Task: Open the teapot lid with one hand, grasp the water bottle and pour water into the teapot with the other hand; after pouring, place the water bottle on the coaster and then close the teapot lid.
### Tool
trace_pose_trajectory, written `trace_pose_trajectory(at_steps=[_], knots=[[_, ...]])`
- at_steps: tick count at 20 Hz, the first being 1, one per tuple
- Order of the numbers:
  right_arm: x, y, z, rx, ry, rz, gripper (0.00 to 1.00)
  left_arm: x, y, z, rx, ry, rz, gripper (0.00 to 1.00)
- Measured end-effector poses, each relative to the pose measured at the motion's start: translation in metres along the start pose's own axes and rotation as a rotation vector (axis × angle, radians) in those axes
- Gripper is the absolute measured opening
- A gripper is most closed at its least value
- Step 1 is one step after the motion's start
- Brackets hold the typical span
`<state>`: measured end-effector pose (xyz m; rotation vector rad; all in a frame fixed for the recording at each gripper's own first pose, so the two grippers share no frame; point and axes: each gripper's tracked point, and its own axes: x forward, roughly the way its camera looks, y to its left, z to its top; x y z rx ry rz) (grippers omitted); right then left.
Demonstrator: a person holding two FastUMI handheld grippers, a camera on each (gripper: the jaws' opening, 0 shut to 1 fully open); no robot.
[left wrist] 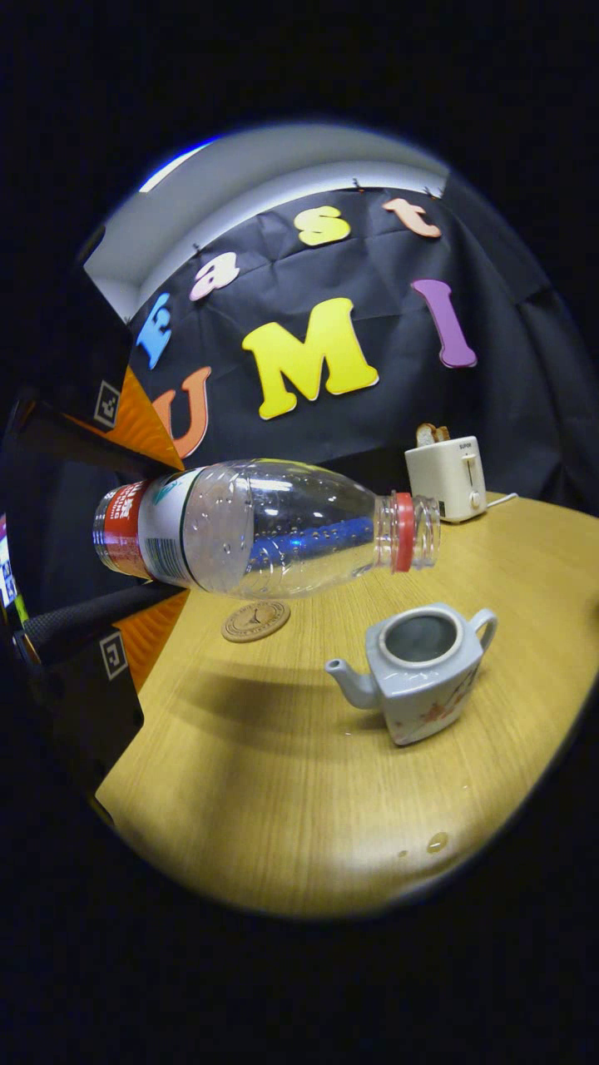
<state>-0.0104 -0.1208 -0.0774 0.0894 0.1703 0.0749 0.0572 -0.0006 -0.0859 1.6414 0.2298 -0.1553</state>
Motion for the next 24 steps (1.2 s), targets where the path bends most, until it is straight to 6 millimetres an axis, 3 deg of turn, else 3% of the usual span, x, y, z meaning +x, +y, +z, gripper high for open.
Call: trace_pose_trajectory(at_steps=[6, 10, 14, 18, 20, 24], knots=[[-0.001, 0.017, 0.009, -0.022, -0.006, 0.016, 0.00, -0.001, -0.024, -0.016, -0.609, -0.021, -0.112, 0.74], [0.000, 0.030, 0.013, -0.033, -0.009, 0.027, 0.00, -0.013, -0.038, -0.021, -0.878, -0.034, -0.124, 0.74], [0.001, 0.045, 0.014, -0.057, -0.008, 0.049, 0.00, -0.027, -0.036, -0.032, -1.187, -0.045, -0.107, 0.74], [0.001, 0.057, 0.013, -0.069, -0.002, 0.064, 0.00, -0.036, -0.020, -0.040, -1.421, -0.071, -0.050, 0.74], [0.000, 0.063, 0.012, -0.072, 0.000, 0.072, 0.00, -0.037, -0.009, -0.035, -1.458, -0.106, -0.015, 0.74], [0.001, 0.071, 0.014, -0.079, -0.002, 0.078, 0.00, -0.033, -0.007, -0.016, -1.532, -0.169, -0.032, 0.74]])
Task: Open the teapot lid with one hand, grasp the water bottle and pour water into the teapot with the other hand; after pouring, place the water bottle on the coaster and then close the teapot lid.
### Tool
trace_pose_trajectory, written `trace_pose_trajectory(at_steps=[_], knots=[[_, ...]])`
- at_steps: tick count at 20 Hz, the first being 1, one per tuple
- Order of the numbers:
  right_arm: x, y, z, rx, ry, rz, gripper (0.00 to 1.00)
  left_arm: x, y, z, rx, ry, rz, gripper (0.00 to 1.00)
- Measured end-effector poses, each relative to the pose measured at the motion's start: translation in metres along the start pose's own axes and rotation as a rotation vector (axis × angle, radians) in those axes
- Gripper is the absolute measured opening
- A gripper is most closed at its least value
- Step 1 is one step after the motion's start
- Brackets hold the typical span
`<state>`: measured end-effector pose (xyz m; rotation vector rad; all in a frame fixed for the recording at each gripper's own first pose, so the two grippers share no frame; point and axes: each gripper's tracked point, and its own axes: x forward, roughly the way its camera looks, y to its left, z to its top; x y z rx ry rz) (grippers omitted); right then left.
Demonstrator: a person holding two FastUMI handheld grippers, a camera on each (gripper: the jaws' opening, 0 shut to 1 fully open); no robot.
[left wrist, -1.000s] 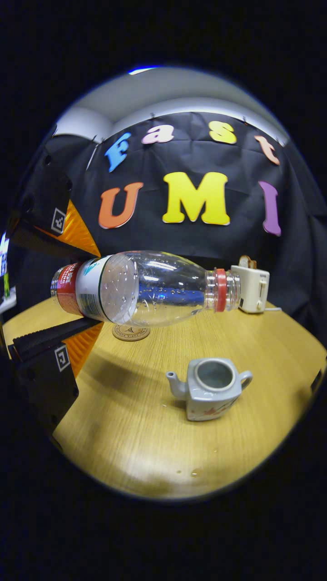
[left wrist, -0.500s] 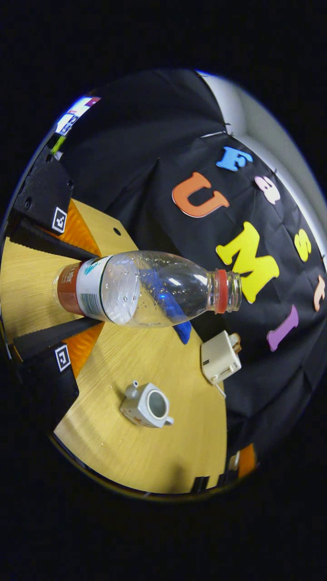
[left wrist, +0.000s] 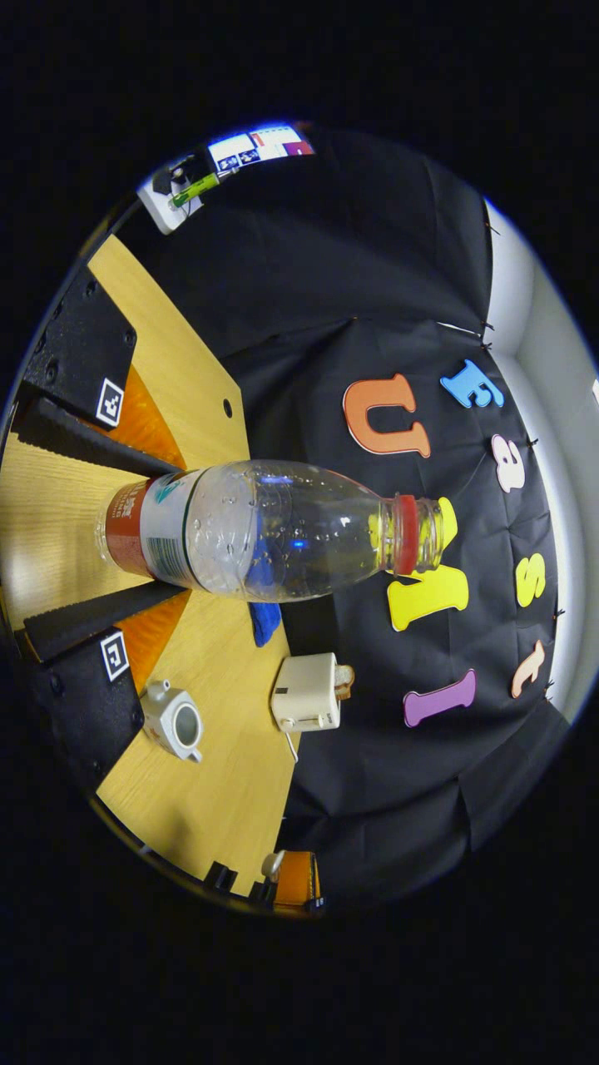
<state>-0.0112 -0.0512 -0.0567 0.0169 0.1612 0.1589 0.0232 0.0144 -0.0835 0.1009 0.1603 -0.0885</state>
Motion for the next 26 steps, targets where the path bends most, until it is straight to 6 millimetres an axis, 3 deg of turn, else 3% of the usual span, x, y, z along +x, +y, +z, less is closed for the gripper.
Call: trace_pose_trajectory(at_steps=[4, 8, 12, 16, 20, 26], knots=[[0.001, 0.003, -0.004, 0.001, 0.001, -0.002, 0.00, 0.023, 0.004, 0.006, -0.105, -0.035, -0.016, 0.74], [0.001, 0.000, -0.007, -0.002, 0.006, -0.013, 0.00, 0.064, 0.014, 0.008, -0.206, -0.012, -0.039, 0.74], [0.006, -0.005, -0.014, 0.013, 0.021, -0.019, 0.00, 0.102, 0.019, 0.011, -0.224, 0.007, -0.055, 0.75], [0.011, -0.010, -0.019, 0.021, 0.029, -0.030, 0.00, 0.140, 0.010, 0.012, -0.189, 0.003, -0.096, 0.75], [0.017, -0.019, -0.025, 0.035, 0.039, -0.047, 0.00, 0.173, 0.006, 0.004, -0.158, 0.014, -0.094, 0.75], [0.029, -0.028, -0.037, 0.064, 0.070, -0.057, 0.00, 0.196, 0.003, -0.018, -0.161, 0.071, -0.079, 0.76]])
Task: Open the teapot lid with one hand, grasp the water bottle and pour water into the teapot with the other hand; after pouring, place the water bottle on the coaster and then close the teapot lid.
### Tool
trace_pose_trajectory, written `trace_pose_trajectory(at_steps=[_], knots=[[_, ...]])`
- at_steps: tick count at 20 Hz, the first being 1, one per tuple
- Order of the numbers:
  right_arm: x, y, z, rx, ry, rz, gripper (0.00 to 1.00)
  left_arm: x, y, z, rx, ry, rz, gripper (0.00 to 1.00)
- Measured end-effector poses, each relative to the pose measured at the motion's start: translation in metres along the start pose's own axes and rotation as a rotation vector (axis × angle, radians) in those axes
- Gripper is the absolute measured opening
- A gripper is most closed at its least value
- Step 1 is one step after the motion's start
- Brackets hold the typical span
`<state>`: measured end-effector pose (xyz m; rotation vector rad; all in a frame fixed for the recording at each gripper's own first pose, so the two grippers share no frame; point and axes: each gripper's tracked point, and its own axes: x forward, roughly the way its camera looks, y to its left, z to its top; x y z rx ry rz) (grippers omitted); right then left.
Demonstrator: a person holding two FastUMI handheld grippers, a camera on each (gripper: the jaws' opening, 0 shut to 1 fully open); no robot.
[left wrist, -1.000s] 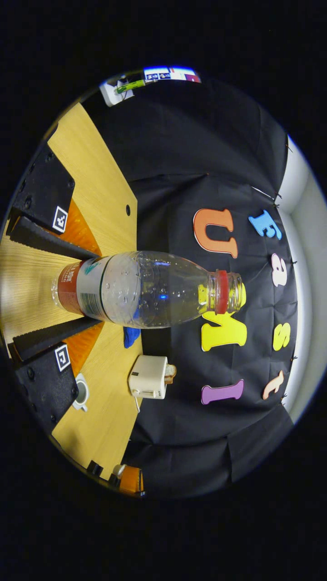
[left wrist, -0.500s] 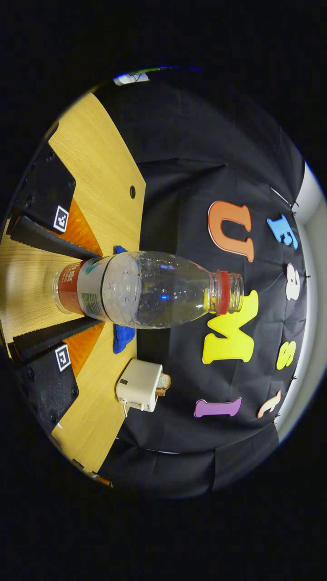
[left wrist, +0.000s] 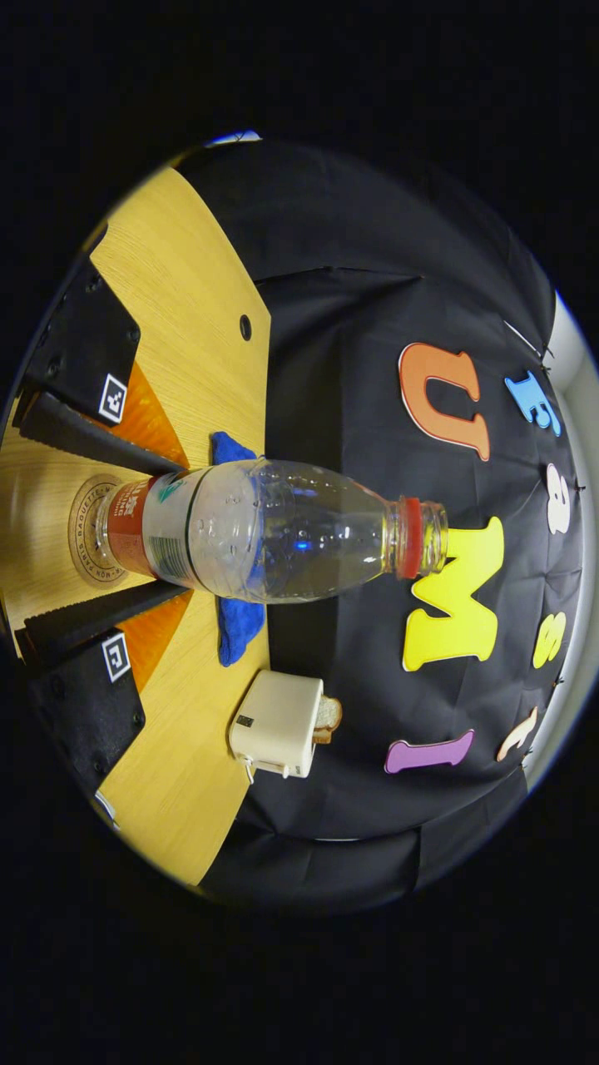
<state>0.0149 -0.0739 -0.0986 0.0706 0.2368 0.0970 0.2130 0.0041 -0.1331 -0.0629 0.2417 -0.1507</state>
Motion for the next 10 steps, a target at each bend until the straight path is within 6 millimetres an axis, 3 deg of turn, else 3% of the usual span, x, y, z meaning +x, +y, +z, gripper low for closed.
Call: trace_pose_trajectory(at_steps=[10], knots=[[0.004, -0.007, -0.005, 0.001, 0.012, -0.013, 0.00, 0.012, 0.000, -0.014, 0.003, 0.033, 0.011, 0.78]])
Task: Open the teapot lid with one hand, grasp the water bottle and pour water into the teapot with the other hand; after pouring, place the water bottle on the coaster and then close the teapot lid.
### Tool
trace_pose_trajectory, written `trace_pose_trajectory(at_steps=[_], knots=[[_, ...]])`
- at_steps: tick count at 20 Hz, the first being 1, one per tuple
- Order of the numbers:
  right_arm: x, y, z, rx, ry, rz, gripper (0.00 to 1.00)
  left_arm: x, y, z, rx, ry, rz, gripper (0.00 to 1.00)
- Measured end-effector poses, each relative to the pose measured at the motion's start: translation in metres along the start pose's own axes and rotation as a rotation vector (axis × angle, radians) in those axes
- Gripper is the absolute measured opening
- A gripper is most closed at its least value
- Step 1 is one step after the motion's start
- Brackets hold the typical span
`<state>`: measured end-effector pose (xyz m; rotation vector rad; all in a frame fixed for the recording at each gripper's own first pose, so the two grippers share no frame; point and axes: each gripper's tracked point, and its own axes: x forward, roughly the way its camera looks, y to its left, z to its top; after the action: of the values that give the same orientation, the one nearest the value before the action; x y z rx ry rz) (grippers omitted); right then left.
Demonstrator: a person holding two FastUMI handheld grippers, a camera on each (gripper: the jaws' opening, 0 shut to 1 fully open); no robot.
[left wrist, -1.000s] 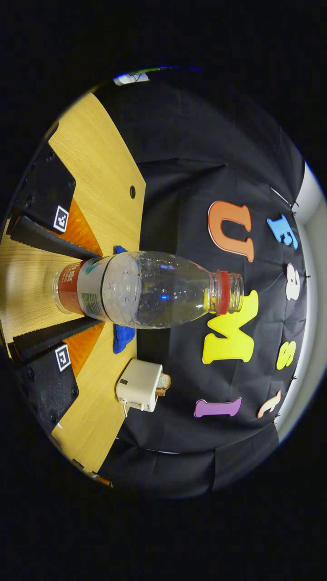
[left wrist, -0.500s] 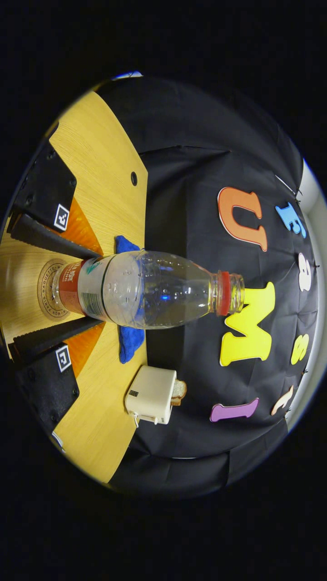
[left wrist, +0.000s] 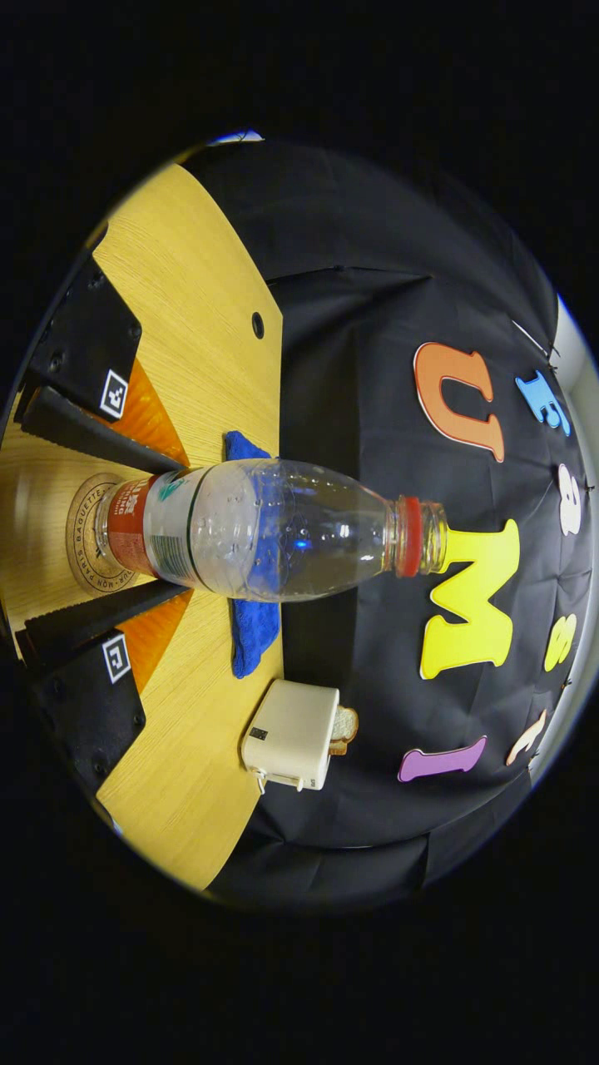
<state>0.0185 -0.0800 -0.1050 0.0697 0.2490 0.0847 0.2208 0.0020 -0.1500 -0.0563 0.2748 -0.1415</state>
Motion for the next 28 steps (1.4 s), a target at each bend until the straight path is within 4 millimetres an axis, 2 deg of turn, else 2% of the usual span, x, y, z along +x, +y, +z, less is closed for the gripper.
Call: trace_pose_trajectory(at_steps=[6, 10, 12, 15, 17, 20, 24, 28], knots=[[0.000, 0.003, -0.001, 0.000, 0.001, 0.002, 0.00, 0.000, -0.001, -0.001, 0.016, 0.013, 0.007, 0.82], [0.001, 0.004, -0.002, 0.003, 0.007, 0.004, 0.00, -0.001, -0.001, 0.000, 0.015, 0.010, 0.016, 0.91], [0.001, 0.007, -0.002, 0.004, 0.006, 0.009, 0.00, -0.002, -0.002, 0.001, 0.008, 0.012, 0.018, 0.99], [-0.002, 0.012, 0.000, 0.002, -0.002, 0.017, 0.00, -0.009, 0.000, -0.002, 0.003, 0.023, 0.016, 1.00], [-0.001, 0.018, 0.003, -0.002, -0.008, 0.025, 0.00, -0.029, 0.006, -0.011, 0.013, 0.029, 0.030, 1.00], [0.000, 0.032, 0.012, -0.013, -0.026, 0.053, 0.00, -0.064, 0.011, -0.008, 0.014, 0.006, 0.047, 1.00], [0.013, 0.068, 0.016, -0.035, -0.027, 0.136, 0.00, -0.121, 0.013, 0.014, 0.001, -0.075, 0.071, 0.99], [0.030, 0.107, 0.023, -0.066, -0.043, 0.223, 0.00, -0.168, 0.010, 0.016, 0.003, -0.121, 0.078, 0.99]])
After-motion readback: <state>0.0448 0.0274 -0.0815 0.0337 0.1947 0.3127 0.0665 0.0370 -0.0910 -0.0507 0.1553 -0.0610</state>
